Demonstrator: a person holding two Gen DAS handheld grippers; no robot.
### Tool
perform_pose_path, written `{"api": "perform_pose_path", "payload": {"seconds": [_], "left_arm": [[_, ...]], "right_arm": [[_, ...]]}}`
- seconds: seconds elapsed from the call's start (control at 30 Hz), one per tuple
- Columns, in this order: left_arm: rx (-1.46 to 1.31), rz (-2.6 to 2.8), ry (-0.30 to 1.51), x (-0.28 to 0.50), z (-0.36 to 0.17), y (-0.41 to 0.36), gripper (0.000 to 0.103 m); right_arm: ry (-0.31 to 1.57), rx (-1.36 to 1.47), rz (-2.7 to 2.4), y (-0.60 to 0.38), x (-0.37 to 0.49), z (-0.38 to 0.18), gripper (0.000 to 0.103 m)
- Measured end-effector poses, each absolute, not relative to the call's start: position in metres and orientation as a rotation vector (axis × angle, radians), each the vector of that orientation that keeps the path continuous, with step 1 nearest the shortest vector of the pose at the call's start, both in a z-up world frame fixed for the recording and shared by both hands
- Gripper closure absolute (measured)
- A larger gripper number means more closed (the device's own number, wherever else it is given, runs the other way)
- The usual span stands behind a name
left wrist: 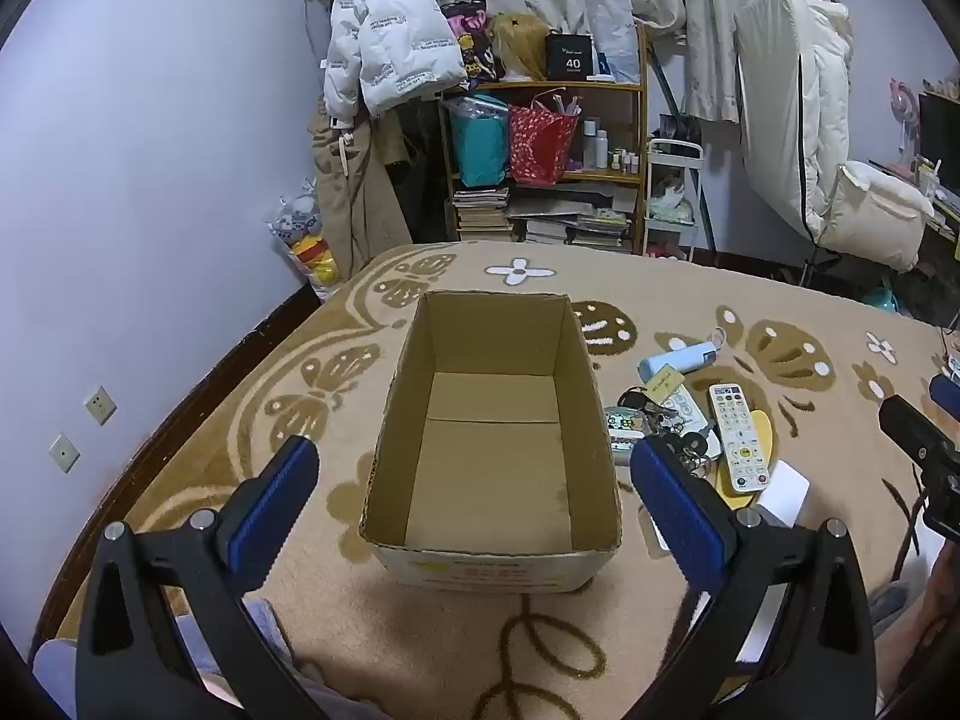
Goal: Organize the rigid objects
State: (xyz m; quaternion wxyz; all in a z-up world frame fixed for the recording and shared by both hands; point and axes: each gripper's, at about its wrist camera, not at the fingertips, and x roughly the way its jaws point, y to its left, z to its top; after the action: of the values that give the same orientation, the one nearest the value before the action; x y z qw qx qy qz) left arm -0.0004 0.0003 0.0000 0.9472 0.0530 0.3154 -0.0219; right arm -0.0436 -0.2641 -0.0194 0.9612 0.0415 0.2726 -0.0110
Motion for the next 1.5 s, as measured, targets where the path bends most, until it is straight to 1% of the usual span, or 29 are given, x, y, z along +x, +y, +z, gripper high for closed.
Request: {"api": "perform_pose_path", "payload": {"seconds": [0.23, 0.57, 1.5], "left_arm": [[0.108, -0.052, 0.637, -0.006, 0.0, 0.003, 0.0], [0.125, -0.039, 0.641, -0.005, 0.004, -0.007, 0.0], [0.133, -0.053, 0.645, -0.004, -0.001, -0.006, 0.0]], "right_arm": [[0.523, -0.018, -0.043, -0.262, -0.05, -0.018, 0.0], [0.537, 0.012, -0.041, -0.26, -0.046, -0.029, 0.0], [0.54, 0.022, -0.038, -0.264, -0.046, -0.029, 0.0]]}}
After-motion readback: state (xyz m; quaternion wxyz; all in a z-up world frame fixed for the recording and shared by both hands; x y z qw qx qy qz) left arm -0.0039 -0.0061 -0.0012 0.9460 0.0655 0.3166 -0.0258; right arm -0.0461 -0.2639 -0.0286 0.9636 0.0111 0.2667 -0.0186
